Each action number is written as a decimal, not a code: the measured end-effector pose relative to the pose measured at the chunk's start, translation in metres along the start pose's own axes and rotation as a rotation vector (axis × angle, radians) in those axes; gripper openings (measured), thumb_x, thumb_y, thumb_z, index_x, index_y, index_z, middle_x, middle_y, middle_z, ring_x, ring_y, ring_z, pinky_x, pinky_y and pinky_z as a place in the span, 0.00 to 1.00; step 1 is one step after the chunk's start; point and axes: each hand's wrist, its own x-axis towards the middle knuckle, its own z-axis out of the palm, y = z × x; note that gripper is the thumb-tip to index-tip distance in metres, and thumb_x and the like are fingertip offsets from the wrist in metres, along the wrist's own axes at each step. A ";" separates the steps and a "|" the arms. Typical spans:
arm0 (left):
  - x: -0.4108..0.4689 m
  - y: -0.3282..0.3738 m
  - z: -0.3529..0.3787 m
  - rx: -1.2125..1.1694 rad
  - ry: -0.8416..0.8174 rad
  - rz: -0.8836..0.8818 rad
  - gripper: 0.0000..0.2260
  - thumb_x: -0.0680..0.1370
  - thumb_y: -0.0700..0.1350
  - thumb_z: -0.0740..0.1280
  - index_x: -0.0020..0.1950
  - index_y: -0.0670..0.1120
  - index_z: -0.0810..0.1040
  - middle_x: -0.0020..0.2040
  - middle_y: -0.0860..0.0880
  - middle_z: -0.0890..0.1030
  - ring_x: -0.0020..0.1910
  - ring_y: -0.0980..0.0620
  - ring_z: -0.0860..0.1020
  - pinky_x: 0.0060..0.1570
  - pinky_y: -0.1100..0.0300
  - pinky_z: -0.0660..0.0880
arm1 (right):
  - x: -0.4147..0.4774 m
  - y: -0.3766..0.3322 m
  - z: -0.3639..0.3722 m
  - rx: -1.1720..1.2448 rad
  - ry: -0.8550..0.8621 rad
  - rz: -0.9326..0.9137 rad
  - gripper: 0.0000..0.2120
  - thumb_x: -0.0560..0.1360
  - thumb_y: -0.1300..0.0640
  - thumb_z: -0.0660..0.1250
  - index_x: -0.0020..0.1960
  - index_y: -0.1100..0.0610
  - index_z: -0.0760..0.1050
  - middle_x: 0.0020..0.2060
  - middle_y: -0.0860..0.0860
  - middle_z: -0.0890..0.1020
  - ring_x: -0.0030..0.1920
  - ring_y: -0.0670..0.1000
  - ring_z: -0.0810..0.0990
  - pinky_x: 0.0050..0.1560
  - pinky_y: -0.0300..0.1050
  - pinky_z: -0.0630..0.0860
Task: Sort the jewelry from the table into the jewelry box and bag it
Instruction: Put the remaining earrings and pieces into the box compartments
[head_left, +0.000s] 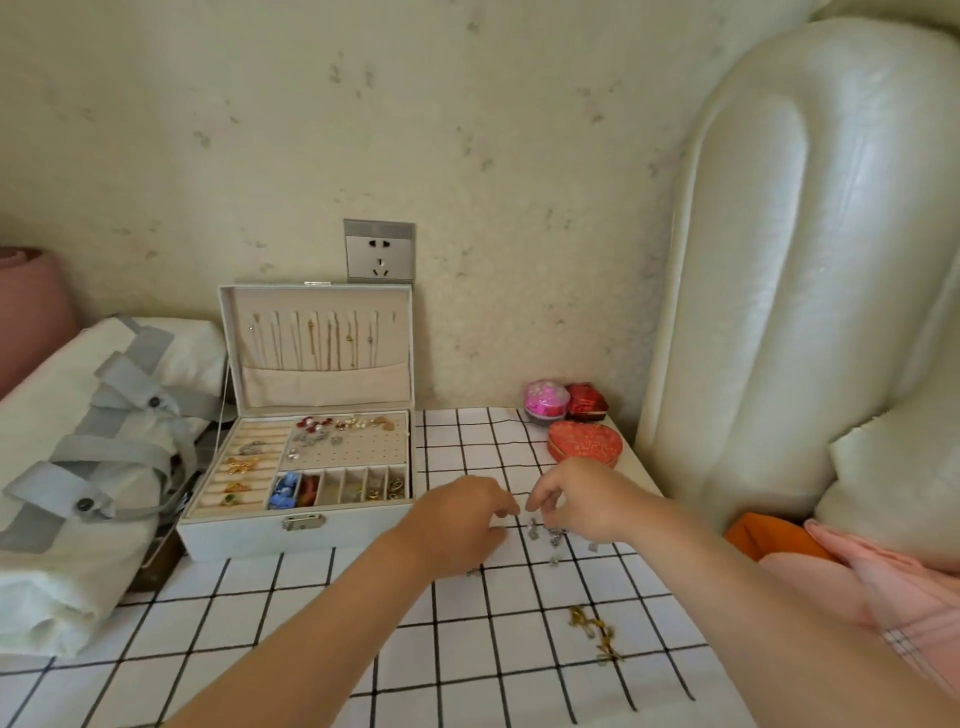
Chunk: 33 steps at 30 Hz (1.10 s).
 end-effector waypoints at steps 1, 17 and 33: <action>0.000 0.000 0.004 0.004 -0.012 0.002 0.15 0.80 0.49 0.63 0.67 0.55 0.76 0.59 0.55 0.77 0.59 0.54 0.74 0.56 0.56 0.73 | -0.001 0.001 0.003 -0.020 -0.004 -0.008 0.12 0.76 0.60 0.69 0.56 0.47 0.84 0.48 0.44 0.83 0.46 0.45 0.81 0.41 0.36 0.78; 0.014 0.003 0.008 -0.243 0.137 -0.119 0.10 0.78 0.46 0.67 0.59 0.55 0.75 0.51 0.59 0.79 0.49 0.59 0.76 0.52 0.60 0.76 | 0.011 -0.004 -0.004 0.209 0.139 -0.041 0.06 0.74 0.60 0.74 0.49 0.52 0.86 0.41 0.42 0.84 0.43 0.41 0.82 0.45 0.38 0.77; 0.022 0.009 -0.013 -0.486 0.264 -0.219 0.08 0.76 0.48 0.72 0.55 0.56 0.82 0.42 0.60 0.83 0.39 0.60 0.77 0.45 0.66 0.73 | 0.004 -0.016 -0.009 0.608 0.175 0.108 0.15 0.72 0.60 0.75 0.58 0.55 0.80 0.43 0.54 0.87 0.26 0.46 0.75 0.24 0.33 0.67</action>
